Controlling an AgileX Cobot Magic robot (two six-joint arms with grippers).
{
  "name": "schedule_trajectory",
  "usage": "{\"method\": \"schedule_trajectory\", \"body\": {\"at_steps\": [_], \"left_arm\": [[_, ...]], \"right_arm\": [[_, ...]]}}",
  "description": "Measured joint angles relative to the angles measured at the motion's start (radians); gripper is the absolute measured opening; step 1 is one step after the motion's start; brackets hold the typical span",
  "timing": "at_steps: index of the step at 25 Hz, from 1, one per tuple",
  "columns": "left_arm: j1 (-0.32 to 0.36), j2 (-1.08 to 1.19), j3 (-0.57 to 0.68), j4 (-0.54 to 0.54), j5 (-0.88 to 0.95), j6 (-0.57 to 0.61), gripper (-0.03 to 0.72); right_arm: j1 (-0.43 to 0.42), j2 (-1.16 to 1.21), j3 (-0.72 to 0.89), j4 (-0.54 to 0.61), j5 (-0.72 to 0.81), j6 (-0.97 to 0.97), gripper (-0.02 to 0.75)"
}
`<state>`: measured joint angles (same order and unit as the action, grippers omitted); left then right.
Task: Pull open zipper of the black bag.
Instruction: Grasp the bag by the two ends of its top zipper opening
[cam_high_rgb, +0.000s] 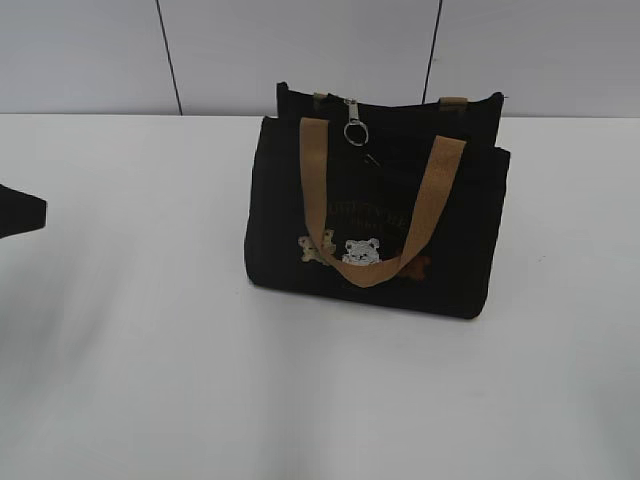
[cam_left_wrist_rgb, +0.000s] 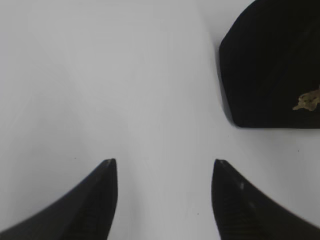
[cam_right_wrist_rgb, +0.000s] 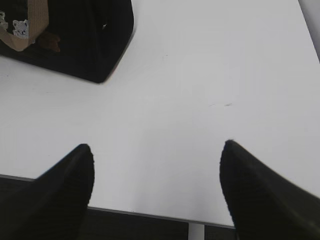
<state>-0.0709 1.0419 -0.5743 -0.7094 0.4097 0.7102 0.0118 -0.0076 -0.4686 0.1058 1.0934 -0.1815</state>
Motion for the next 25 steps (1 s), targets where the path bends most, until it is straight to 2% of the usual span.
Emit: {"method": "schedule_trajectory", "body": {"at_steps": [9, 13, 17, 20, 23, 25], "left_arm": [[0.0, 0.227, -0.022, -0.567, 0.021, 0.645, 0.419], [0.0, 0.329, -0.091, -0.731, 0.16, 0.919, 0.419], [0.0, 0.461, -0.18, -0.807, 0.282, 1.112, 0.419], [0.0, 0.567, -0.245, -0.824, 0.377, 1.248, 0.419], [0.0, 0.666, -0.32, -0.83, 0.464, 1.315, 0.425], [0.0, 0.725, -0.363, -0.831, 0.505, 1.326, 0.455]], "right_arm": [[0.0, 0.0, 0.0, 0.0, 0.0, 0.0, 0.592], [0.0, 0.0, 0.0, 0.0, 0.0, 0.0, 0.592], [0.0, 0.0, 0.0, 0.001, 0.0, 0.0, 0.592], [0.0, 0.0, 0.0, 0.001, 0.0, 0.0, 0.592], [0.0, 0.0, 0.0, 0.001, 0.0, 0.0, 0.592], [0.0, 0.0, 0.0, 0.001, 0.0, 0.0, 0.592]]}}
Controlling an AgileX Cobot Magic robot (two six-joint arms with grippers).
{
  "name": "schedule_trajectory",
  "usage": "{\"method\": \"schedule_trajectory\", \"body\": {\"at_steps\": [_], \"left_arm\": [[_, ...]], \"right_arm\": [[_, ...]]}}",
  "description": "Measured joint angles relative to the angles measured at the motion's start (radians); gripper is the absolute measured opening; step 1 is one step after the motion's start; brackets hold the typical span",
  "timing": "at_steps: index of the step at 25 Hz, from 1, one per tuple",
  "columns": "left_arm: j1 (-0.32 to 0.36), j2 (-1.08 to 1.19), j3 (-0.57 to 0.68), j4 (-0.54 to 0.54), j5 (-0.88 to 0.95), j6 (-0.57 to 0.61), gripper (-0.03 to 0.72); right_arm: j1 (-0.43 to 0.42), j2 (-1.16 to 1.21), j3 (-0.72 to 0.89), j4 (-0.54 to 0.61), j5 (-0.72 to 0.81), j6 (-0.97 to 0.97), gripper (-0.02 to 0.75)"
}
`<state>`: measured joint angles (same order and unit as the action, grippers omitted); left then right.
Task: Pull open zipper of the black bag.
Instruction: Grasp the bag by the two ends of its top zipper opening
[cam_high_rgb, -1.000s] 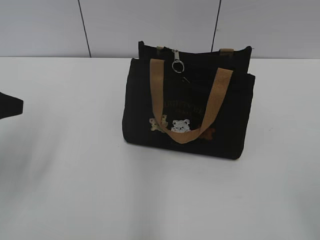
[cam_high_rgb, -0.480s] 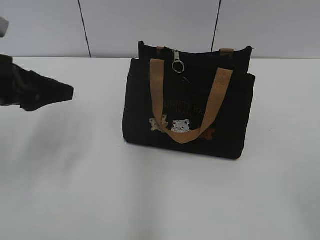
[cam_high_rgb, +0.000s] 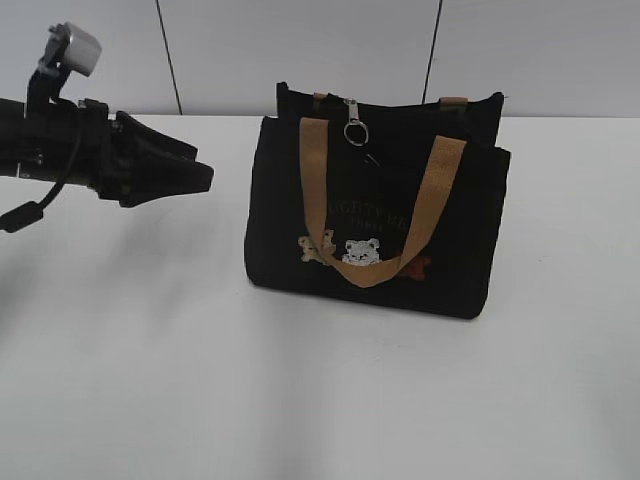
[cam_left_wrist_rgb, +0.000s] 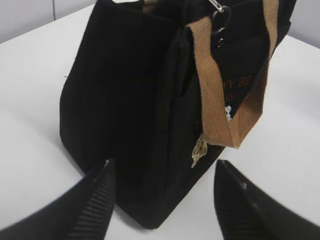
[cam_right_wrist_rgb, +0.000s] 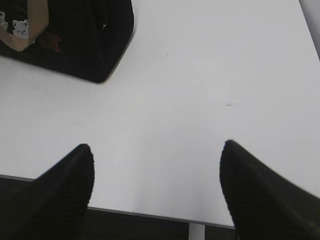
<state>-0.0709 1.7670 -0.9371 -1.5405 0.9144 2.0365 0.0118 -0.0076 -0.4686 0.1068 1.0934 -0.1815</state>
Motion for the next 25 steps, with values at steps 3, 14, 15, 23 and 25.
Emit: {"method": "schedule_trajectory", "body": {"at_steps": [3, 14, 15, 23, 25], "left_arm": [[0.0, 0.068, -0.056, -0.006, 0.043, 0.005, 0.51], [-0.07, 0.267, -0.222, -0.032, 0.162, 0.007, 0.531], [-0.076, 0.279, -0.233, -0.034, 0.162, 0.008, 0.529], [-0.123, 0.357, -0.284, -0.052, 0.15, 0.009, 0.503], [-0.123, 0.362, -0.284, -0.053, 0.146, 0.009, 0.45]], "right_arm": [[0.0, 0.0, 0.0, 0.0, 0.0, 0.0, 0.592], [-0.001, 0.0, 0.0, 0.0, 0.0, 0.0, 0.592], [-0.001, 0.0, 0.0, 0.0, 0.0, 0.0, 0.592], [-0.001, 0.0, 0.0, 0.0, 0.0, 0.0, 0.592], [-0.001, 0.0, 0.0, 0.0, 0.0, 0.0, 0.592]]}}
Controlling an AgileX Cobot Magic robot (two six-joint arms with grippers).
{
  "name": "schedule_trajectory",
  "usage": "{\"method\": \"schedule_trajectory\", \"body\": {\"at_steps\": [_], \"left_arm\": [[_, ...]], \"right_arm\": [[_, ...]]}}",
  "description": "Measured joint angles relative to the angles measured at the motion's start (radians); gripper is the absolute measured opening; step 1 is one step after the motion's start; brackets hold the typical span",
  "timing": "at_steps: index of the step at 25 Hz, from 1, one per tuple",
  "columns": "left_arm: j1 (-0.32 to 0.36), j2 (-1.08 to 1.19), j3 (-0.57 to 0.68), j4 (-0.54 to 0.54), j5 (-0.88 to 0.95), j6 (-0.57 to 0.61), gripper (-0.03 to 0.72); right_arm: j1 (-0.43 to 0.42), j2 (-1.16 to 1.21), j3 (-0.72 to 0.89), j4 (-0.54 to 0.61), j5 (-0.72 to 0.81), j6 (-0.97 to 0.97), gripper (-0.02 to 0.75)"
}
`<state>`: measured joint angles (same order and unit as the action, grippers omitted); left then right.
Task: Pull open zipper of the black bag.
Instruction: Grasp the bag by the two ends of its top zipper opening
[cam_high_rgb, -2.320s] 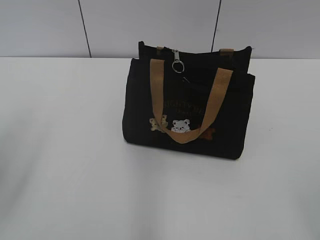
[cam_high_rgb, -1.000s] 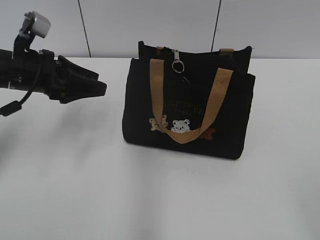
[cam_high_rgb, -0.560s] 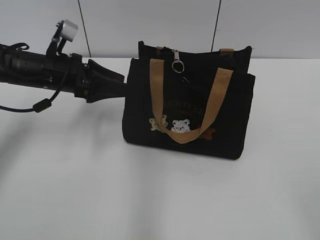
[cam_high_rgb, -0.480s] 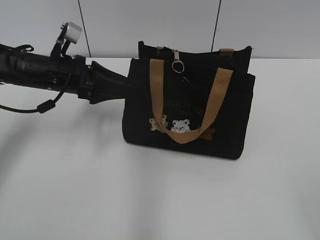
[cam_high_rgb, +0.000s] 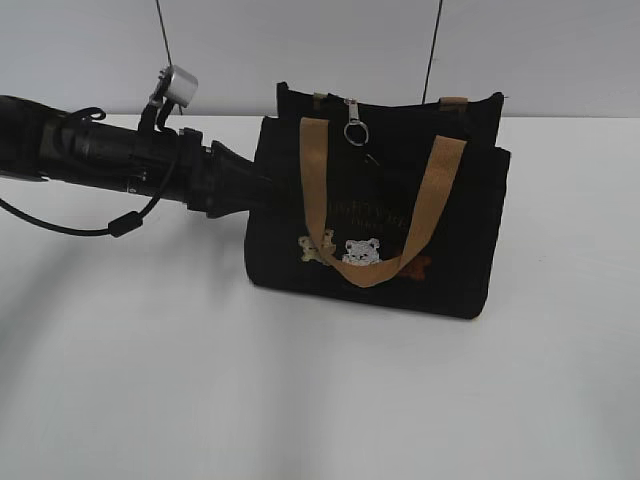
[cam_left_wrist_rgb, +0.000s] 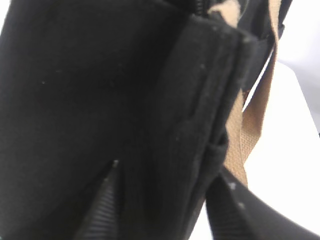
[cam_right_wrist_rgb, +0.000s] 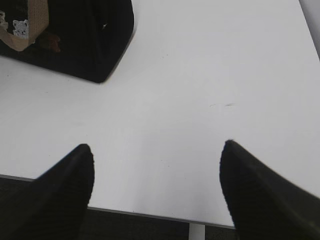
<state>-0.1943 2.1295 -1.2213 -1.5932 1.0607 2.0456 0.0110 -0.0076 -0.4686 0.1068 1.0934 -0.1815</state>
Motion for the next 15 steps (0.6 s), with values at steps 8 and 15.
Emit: {"method": "schedule_trajectory", "body": {"at_steps": [8, 15], "left_arm": [[-0.001, 0.005, -0.001, -0.002, 0.024, 0.002, 0.036], [-0.001, 0.005, -0.001, 0.041, 0.057, -0.001, 0.031]], "right_arm": [[0.0, 0.0, 0.0, 0.001, 0.0, 0.0, 0.592], [0.0, 0.0, 0.0, 0.001, 0.0, 0.0, 0.592]]}}
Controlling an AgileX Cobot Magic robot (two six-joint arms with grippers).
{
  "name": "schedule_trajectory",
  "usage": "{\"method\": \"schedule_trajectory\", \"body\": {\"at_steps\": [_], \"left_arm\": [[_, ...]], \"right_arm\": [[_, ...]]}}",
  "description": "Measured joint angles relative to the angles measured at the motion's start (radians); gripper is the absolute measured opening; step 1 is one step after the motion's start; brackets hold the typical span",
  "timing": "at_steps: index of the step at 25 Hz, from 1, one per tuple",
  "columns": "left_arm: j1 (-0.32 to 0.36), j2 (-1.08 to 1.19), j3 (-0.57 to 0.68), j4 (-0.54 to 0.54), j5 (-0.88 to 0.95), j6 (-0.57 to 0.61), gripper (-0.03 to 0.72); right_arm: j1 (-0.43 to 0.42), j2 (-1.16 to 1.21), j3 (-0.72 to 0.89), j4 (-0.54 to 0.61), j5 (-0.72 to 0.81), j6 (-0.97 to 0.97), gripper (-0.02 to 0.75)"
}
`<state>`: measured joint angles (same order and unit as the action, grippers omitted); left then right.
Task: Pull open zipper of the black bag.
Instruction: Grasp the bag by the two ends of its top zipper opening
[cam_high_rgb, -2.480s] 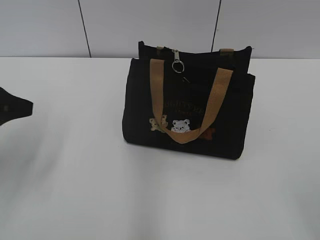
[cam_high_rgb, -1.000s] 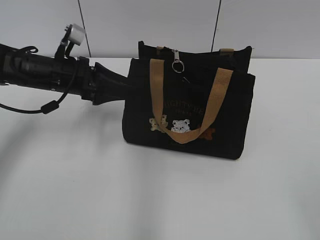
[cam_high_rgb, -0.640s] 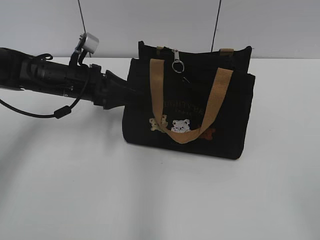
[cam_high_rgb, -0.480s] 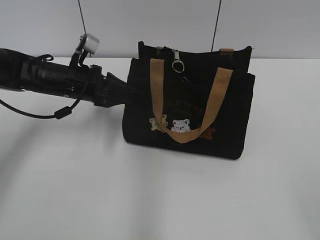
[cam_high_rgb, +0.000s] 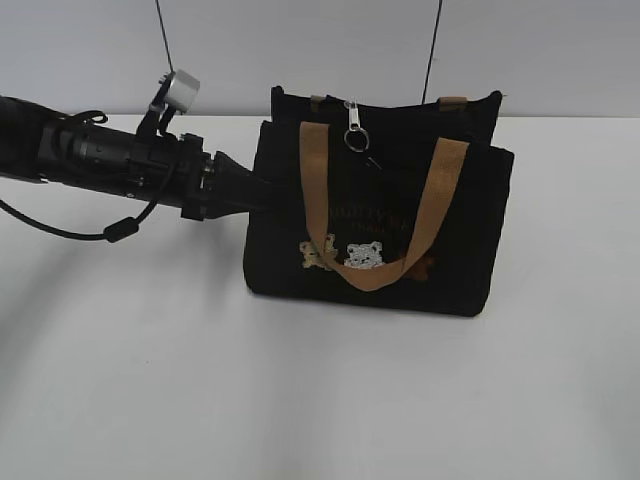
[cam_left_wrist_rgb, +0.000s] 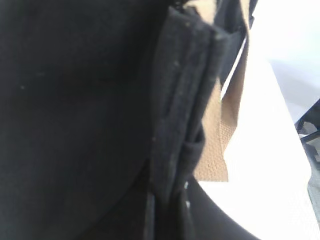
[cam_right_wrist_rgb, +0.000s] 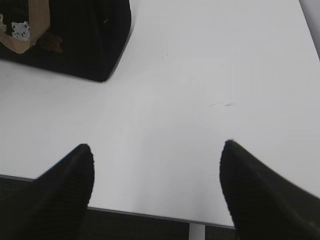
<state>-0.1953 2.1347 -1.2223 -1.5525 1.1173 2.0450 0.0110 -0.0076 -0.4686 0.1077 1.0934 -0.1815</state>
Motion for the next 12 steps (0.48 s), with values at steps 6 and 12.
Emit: {"method": "schedule_trajectory", "body": {"at_steps": [6, 12], "left_arm": [[0.0, 0.0, -0.001, 0.007, 0.014, 0.0, 0.029], [0.0, 0.0, -0.001, 0.003, 0.015, 0.0, 0.029]], "right_arm": [[0.0, 0.0, 0.0, 0.0, 0.0, 0.0, 0.592], [0.0, 0.0, 0.0, 0.005, 0.0, 0.0, 0.592]]}}
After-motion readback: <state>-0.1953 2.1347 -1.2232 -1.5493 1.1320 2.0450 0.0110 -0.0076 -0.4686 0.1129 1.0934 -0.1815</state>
